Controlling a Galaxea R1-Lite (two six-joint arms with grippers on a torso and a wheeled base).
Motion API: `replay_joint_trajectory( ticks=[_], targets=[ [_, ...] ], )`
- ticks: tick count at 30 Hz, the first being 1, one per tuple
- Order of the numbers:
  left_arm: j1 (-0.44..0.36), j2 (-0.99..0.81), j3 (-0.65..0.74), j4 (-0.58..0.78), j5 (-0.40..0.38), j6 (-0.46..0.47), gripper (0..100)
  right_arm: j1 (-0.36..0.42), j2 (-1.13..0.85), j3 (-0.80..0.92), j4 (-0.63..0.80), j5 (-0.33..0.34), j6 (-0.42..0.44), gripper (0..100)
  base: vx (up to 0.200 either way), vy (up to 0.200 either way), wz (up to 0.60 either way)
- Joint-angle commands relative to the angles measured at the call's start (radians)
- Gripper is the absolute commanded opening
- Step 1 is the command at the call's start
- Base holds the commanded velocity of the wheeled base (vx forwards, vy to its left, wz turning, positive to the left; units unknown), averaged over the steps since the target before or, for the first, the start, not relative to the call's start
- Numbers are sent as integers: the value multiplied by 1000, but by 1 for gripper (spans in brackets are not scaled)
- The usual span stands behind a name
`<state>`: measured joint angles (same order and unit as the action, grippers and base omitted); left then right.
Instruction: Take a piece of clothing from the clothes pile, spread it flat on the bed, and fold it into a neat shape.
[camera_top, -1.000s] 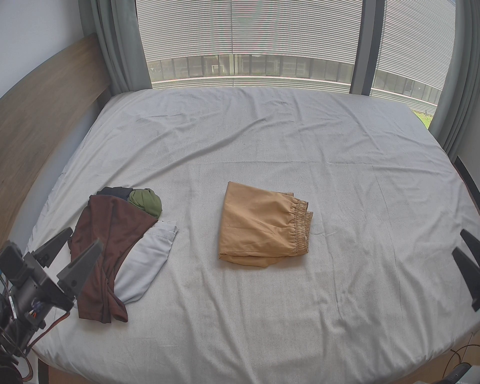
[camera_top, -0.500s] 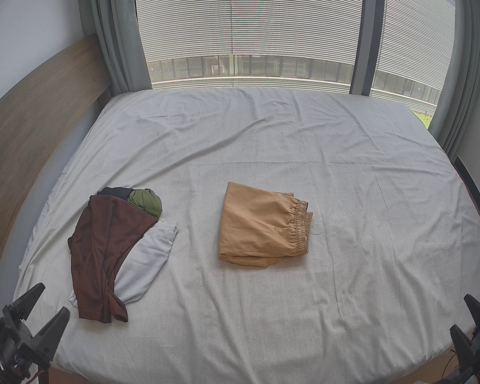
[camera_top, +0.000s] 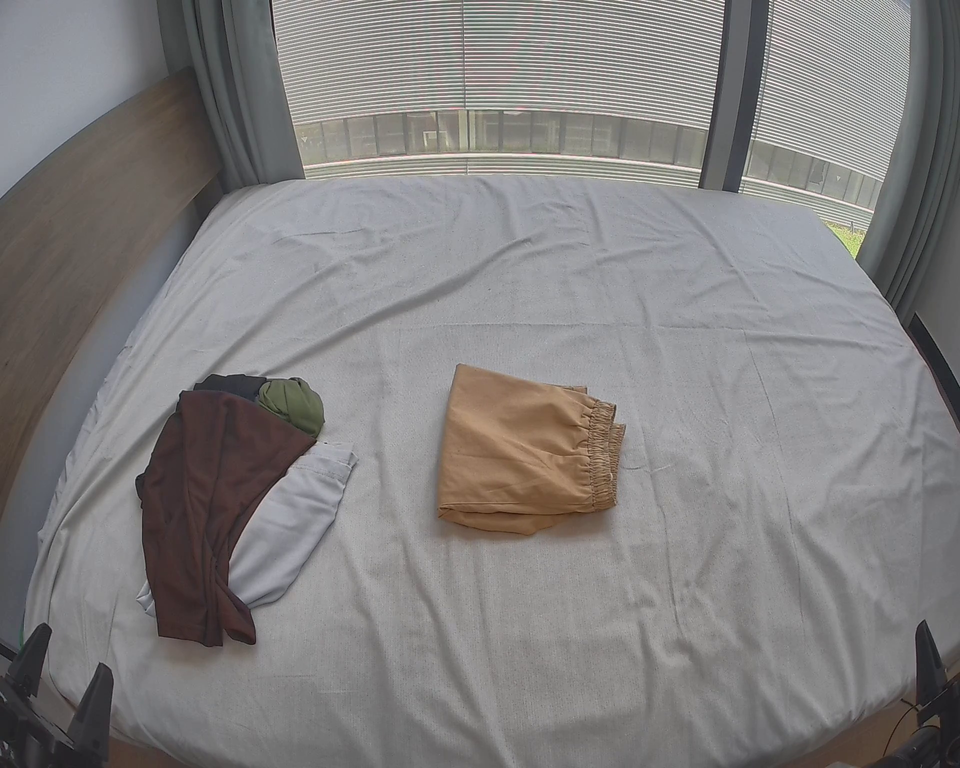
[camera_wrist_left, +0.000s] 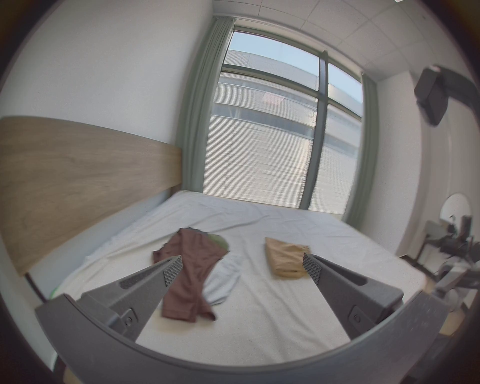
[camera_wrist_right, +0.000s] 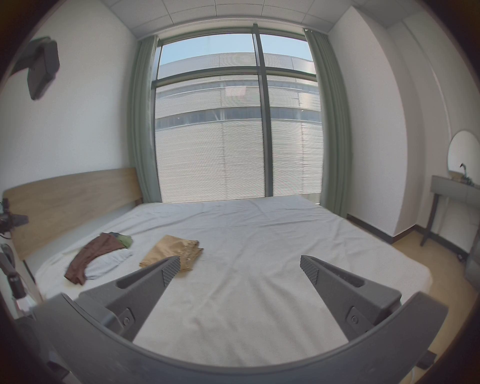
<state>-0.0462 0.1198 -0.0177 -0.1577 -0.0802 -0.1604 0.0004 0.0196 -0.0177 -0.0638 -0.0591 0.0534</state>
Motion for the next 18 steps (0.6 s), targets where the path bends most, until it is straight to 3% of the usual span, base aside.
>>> replay_joint_trajectory(
  ticks=[1, 5, 11, 12, 13, 18],
  targets=[
    [63, -89, 18, 96, 111, 61, 100, -2, -12, 12, 19, -37, -52, 100, 0, 0, 0],
    [63, -88, 18, 107, 168, 88, 100, -3, -12, 13, 18, -50, -41, 100, 0, 0, 0],
    [62, -88, 18, 127, 158, 116, 100, -3, -12, 13, 18, -34, -63, 100, 0, 0, 0],
    [60, -89, 18, 142, 134, 125, 100, -3, -17, 18, 15, 35, -64, 100, 0, 0, 0],
    [58, -92, 18, 155, 114, 133, 100, -3, -18, 18, 15, 56, -58, 100, 0, 0, 0],
    [54, -97, 18, 159, 99, 145, 100, -2, -20, 18, 64, 33, -47, 100, 0, 0, 0]
  ],
)
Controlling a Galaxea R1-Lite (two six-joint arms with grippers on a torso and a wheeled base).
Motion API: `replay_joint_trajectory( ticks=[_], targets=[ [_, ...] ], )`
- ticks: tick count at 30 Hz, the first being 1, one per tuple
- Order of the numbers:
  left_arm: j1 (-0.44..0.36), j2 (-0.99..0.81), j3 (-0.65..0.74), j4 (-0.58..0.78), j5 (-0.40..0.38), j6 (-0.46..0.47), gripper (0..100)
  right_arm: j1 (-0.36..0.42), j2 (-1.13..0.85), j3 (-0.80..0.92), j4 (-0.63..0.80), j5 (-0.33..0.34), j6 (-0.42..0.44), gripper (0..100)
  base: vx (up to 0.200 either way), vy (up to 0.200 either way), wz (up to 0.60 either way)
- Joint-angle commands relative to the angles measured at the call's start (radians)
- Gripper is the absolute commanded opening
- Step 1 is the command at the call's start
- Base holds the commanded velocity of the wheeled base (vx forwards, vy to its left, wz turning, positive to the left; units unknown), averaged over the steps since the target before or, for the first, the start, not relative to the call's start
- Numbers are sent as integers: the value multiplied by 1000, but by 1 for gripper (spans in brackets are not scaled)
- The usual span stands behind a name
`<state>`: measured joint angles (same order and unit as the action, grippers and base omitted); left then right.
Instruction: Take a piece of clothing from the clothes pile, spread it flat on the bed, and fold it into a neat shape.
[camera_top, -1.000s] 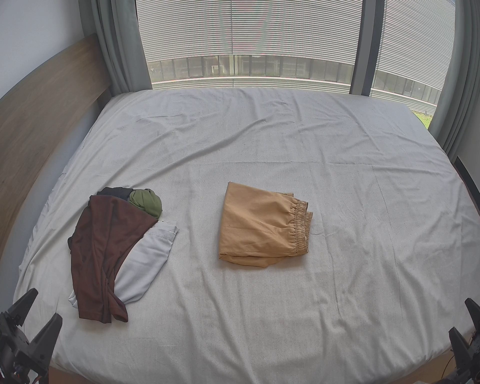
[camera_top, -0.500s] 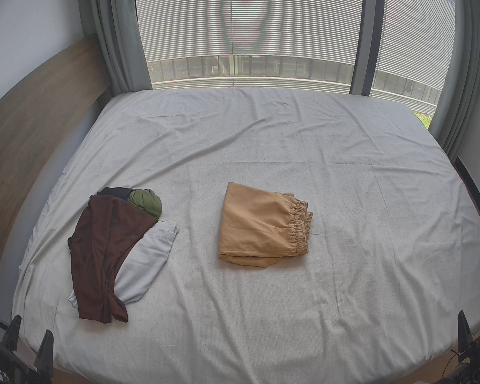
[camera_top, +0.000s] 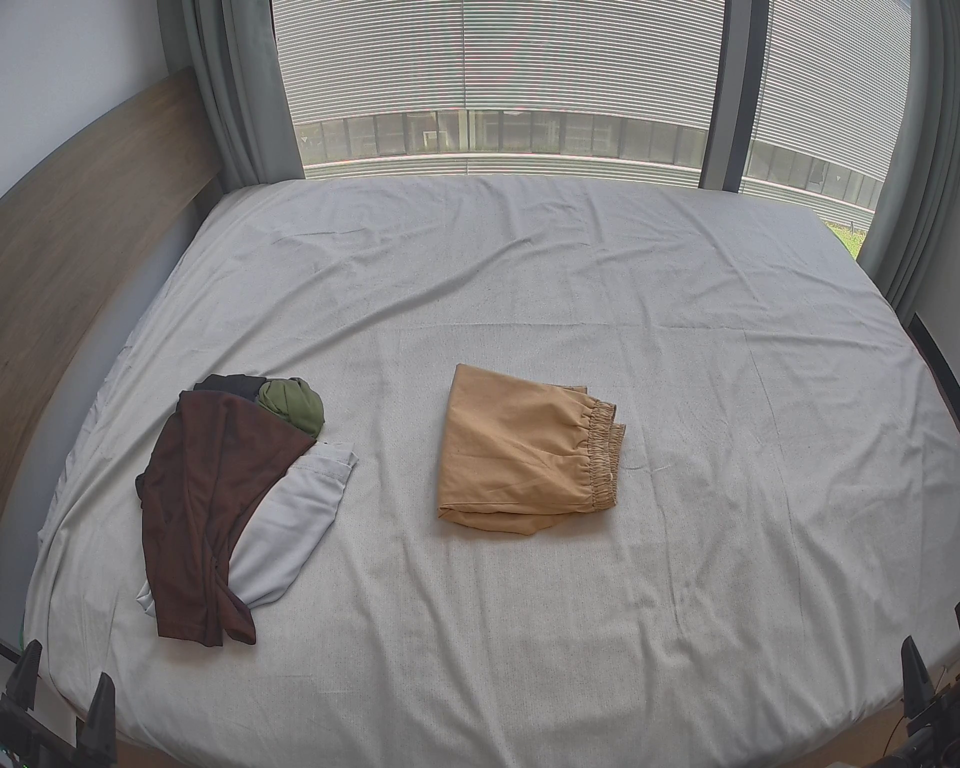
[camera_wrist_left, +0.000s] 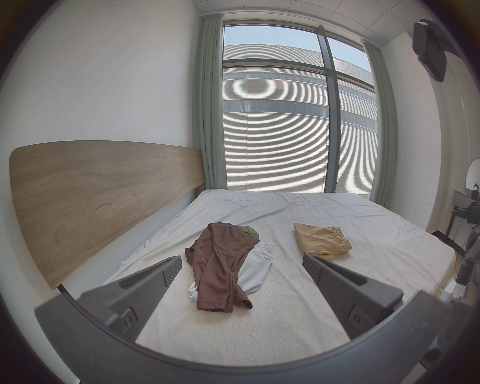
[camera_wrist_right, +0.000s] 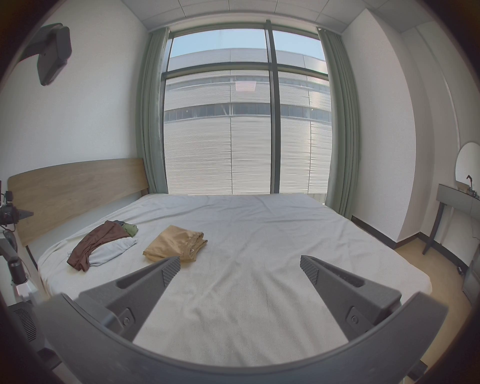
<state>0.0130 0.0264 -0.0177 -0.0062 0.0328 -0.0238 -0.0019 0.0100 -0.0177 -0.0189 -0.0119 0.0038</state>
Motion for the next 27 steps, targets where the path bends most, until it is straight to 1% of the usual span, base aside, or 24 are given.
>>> replay_joint_trajectory(
  ticks=[1, 5, 7, 9, 27],
  targets=[
    [-5, -6, 18, 8, -14, 8, 100, -1, -8, 18, 17, -10, -10, 100, 0, 0, 0],
    [-10, -17, 18, 8, -20, 18, 100, 2, -10, 18, 17, -5, -8, 100, 0, 0, 0],
    [-10, -19, 18, 9, -13, 10, 100, -1, -10, 18, 16, 20, -15, 100, 0, 0, 0],
    [-10, -19, 18, 11, -11, 18, 100, -3, -10, 18, 17, 23, -18, 100, 0, 0, 0],
    [-10, -19, 18, 9, -13, 22, 100, -1, -10, 18, 17, 17, -13, 100, 0, 0, 0]
  ],
)
